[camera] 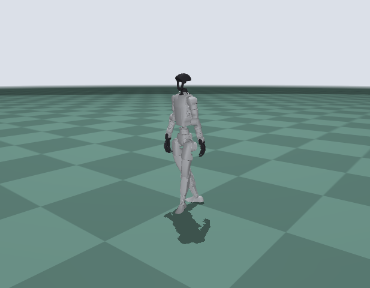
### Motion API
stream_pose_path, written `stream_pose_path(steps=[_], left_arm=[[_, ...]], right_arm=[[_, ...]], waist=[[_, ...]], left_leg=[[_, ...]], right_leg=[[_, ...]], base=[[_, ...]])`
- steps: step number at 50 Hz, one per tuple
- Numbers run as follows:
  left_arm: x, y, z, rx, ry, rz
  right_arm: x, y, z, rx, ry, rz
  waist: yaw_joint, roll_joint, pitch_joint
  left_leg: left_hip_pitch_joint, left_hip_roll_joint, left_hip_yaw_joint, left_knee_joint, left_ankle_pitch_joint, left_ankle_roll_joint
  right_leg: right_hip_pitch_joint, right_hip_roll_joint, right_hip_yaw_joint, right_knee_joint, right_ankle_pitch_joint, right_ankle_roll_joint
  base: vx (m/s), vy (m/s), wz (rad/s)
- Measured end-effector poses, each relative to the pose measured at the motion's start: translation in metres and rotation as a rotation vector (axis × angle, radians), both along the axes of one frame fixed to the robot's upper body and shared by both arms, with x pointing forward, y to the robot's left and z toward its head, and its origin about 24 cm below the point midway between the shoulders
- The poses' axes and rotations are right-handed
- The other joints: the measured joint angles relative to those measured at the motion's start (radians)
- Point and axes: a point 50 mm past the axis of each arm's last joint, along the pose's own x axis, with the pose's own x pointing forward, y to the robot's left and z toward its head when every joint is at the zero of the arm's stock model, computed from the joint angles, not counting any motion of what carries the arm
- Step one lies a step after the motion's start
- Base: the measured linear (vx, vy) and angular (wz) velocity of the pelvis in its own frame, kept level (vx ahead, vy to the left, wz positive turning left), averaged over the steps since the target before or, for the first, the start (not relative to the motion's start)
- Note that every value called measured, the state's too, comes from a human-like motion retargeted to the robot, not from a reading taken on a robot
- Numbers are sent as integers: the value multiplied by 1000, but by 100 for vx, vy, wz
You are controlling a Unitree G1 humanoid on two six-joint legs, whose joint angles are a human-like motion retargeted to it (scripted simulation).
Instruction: In place motions
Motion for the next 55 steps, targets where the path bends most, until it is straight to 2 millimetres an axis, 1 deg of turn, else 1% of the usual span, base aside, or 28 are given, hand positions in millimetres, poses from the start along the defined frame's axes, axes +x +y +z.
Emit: stream_pose_path(steps=[3,5,6,7,8,10,11,12,13,14,15,18,20,21,22,23,24,27,28,30,32,33,35,40,45,48,52,55], left_arm=[[30,3,-7,-2,-91,-49],[55,10,-10,22,-154,-99],[64,15,-11,31,-168,-138],[74,21,-11,40,-184,-190],[88,29,-11,53,-202,-266],[114,44,-9,82,-266,-370],[126,51,-7,96,-295,-390],[136,56,-6,107,-322,-410],[144,59,-4,113,-344,-429],[153,62,-3,115,-366,-443],[161,65,-1,117,-387,-455],[174,65,1,116,-428,-440],[177,62,0,114,-445,-426],[176,59,0,108,-447,-416],[175,57,-1,101,-445,-404],[172,55,-1,91,-439,-388],[169,52,-2,76,-429,-383],[153,37,-7,49,-378,-372],[146,33,-8,50,-362,-361],[134,32,-9,40,-341,-336],[119,30,-9,8,-295,-347],[113,29,-9,0,-268,-366],[102,30,-9,14,-224,-403],[81,38,-8,39,-147,-449],[73,40,-6,40,-125,-390],[73,41,-6,47,-129,-363],[74,41,-7,42,-144,-353],[76,42,-7,40,-147,-375]], right_arm=[[-12,-10,-2,-56,36,18],[-22,-18,-4,-119,63,33],[-28,-22,-4,-144,84,30],[-36,-26,-5,-170,112,24],[-46,-30,-6,-196,153,10],[-63,-34,-6,-217,234,-23],[-70,-34,-6,-213,273,-44],[-78,-34,-6,-205,310,-70],[-87,-34,-6,-191,342,-106],[-96,-32,-5,-176,373,-143],[-103,-29,-5,-159,402,-182],[-122,-27,-4,-140,464,-209],[-132,-27,-2,-140,495,-195],[-136,-27,-2,-144,511,-170],[-139,-28,-1,-149,525,-138],[-141,-29,0,-153,536,-94],[-141,-28,0,-151,544,-54],[-135,-26,-2,-145,538,55],[-132,-26,-2,-151,522,90],[-119,-27,-4,-176,473,178],[-107,-28,-6,-206,420,268],[-100,-26,-7,-210,390,297],[-87,-24,-7,-215,338,335],[-70,-15,-8,-156,269,222],[-58,-7,-9,-91,232,110],[-56,-9,-8,-90,226,109],[-61,-14,-8,-131,237,161],[-71,-19,-8,-153,260,180]], waist=[[-11,56,26],[144,91,59],[146,101,62],[105,111,61],[-20,120,52],[-170,123,49],[-32,95,40],[55,75,33],[44,72,29],[-44,92,40],[-168,124,59],[-175,89,56],[-190,60,58],[-187,49,59],[-172,36,56],[-131,17,47],[-118,15,45],[-119,30,40],[-122,28,39],[-221,37,36],[-232,30,21],[-248,36,18],[-188,26,5],[-170,22,-3],[-153,18,7],[-107,9,19],[-93,20,27],[-115,37,22]], left_leg=[[41,37,-11,-28,-1,8],[76,41,156,-71,-11,55],[75,43,159,-71,-15,64],[69,50,119,-67,-14,62],[55,70,-8,-55,-2,36],[23,107,-152,-10,1,-9],[36,91,-2,-36,-4,2],[45,80,95,-53,-8,6],[45,83,84,-50,-11,-2],[39,90,-5,-48,-1,1],[30,100,-132,-47,14,9],[40,64,-125,-47,5,8],[57,28,-137,-48,-1,10],[71,16,-136,-47,-7,10],[83,4,-122,-47,-13,7],[91,-8,-81,-46,-22,3],[95,-7,-76,-44,-26,0],[99,13,-112,-34,-32,-8],[104,11,-118,-32,-35,-9],[97,5,-193,-29,-30,-6],[95,-6,-188,-28,-34,-9],[93,-1,-203,-29,-31,-12],[100,-2,-137,-36,-42,-24],[101,4,-145,-8,-67,-37],[81,11,-200,72,-85,-47],[65,0,-296,112,-71,-38],[52,-9,-460,135,-62,-57],[51,4,-473,132,-82,-63]], right_leg=[[-19,-15,76,155,87,-75],[-139,-52,336,383,94,-153],[-183,-54,393,449,96,-141],[-226,-51,434,512,93,-114],[-270,-36,442,567,79,-57],[-328,-21,458,619,45,9],[-373,-2,630,620,26,22],[-399,18,739,601,10,24],[-386,40,725,541,1,2],[-395,56,642,513,-11,-15],[-416,70,525,501,-24,-31],[-411,139,636,287,-46,-6],[-389,157,664,134,-38,6],[-367,169,675,68,9,-57],[-341,170,663,16,45,-98],[-306,151,606,-8,59,-97],[-295,151,588,-19,65,-95],[-286,157,596,-39,73,-77],[-276,158,587,-57,81,-84],[-261,165,509,-97,89,-93],[-256,186,522,-132,97,-117],[-249,175,504,-144,103,-103],[-246,193,561,-161,101,-118],[-258,187,587,-149,94,-118],[-265,177,628,-132,93,-121],[-262,171,676,-125,104,-125],[-263,178,730,-108,109,-123],[-272,181,755,-92,110,-115]], base=[[22,4,-44],[24,4,-291],[17,3,-100],[10,1,273],[6,-1,418],[1,-5,230],[2,-8,-288],[7,-9,-372],[10,-7,19],[13,-7,385],[10,-9,350],[10,-10,82],[15,-9,54],[16,-6,5],[15,-6,-86],[12,-7,-101],[9,-8,-61],[8,-9,43],[7,-8,85],[4,-8,138],[3,-9,43],[1,-7,-9],[-3,-7,-90],[1,-4,-17],[0,1,-29],[2,5,-94],[2,6,-82],[3,8,-51]])
